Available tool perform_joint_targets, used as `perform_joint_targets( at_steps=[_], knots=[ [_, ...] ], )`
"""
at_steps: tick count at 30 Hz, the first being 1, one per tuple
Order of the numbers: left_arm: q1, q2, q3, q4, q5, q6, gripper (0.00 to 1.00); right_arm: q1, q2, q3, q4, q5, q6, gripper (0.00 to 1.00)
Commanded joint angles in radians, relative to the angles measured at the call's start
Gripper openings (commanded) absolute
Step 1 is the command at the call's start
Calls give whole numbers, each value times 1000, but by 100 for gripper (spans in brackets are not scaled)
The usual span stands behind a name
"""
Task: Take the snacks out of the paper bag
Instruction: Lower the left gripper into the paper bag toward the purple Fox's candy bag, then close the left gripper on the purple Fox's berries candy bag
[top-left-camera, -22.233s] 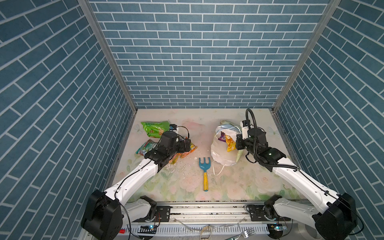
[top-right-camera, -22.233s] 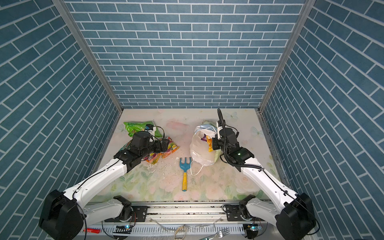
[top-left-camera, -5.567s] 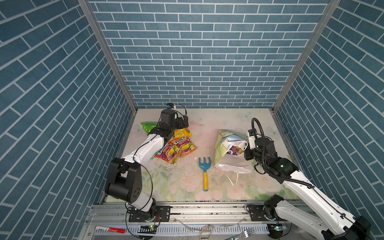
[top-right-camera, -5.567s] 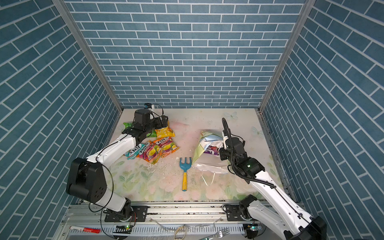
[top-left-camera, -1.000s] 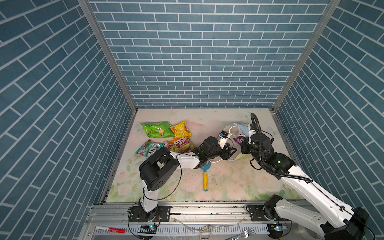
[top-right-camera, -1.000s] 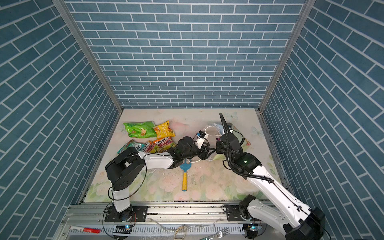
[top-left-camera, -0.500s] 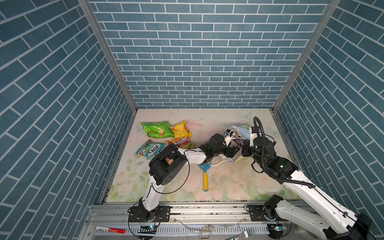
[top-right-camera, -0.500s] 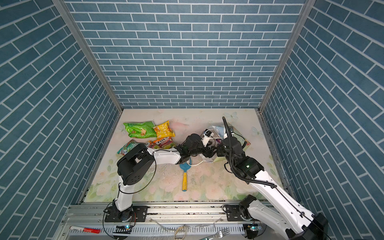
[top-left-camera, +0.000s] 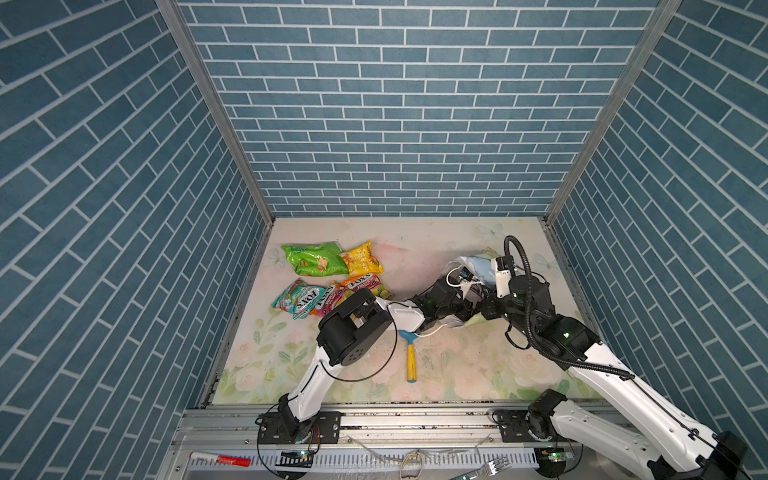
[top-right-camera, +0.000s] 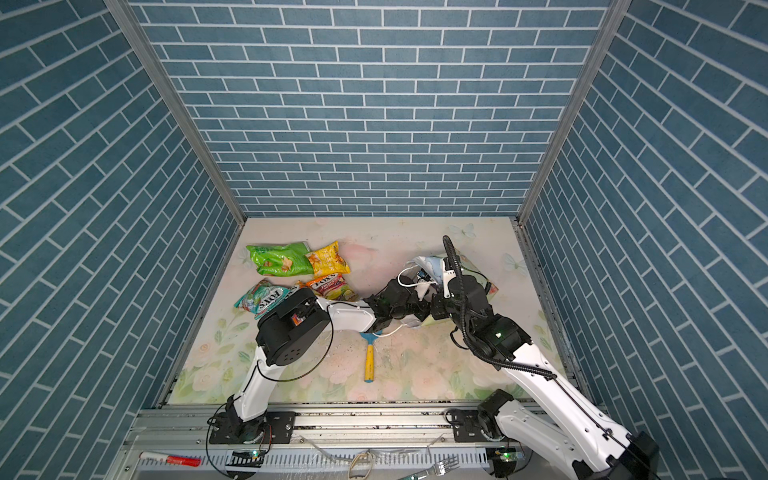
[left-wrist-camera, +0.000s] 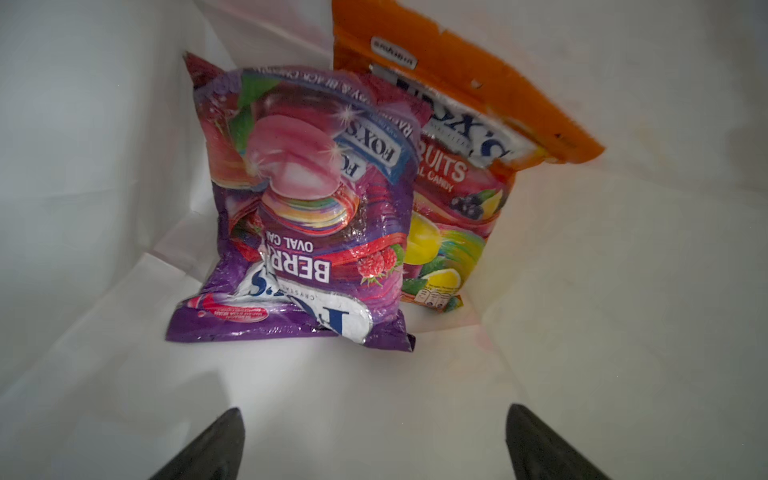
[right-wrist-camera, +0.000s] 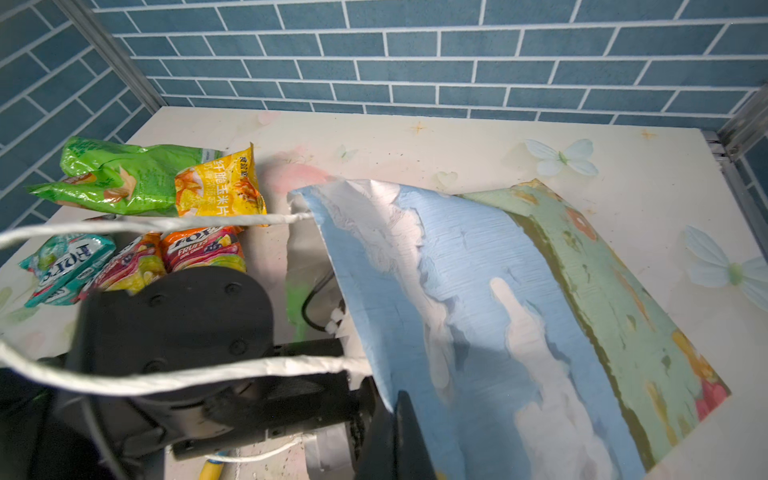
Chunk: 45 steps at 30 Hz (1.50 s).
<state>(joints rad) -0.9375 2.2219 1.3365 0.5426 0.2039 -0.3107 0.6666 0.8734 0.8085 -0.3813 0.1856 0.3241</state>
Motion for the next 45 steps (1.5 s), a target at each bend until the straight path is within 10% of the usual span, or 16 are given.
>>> perform_joint_targets(
  at_steps=[1,21,32,45],
  knots=[
    [0,48,67,1,-40,-34,100,4,1,-5,41,-91,-13,0],
    [1,233,352,-159,-77,-38,96,4,-13,-48,134,-186,-14,0],
    [1,176,269,-110,-80,-25,49,2,-30,-61,112,-133,-8,0],
    [0,-41,28,-29,-162,52,27,2,-25,-50,61,-51,1,0]
  ],
)
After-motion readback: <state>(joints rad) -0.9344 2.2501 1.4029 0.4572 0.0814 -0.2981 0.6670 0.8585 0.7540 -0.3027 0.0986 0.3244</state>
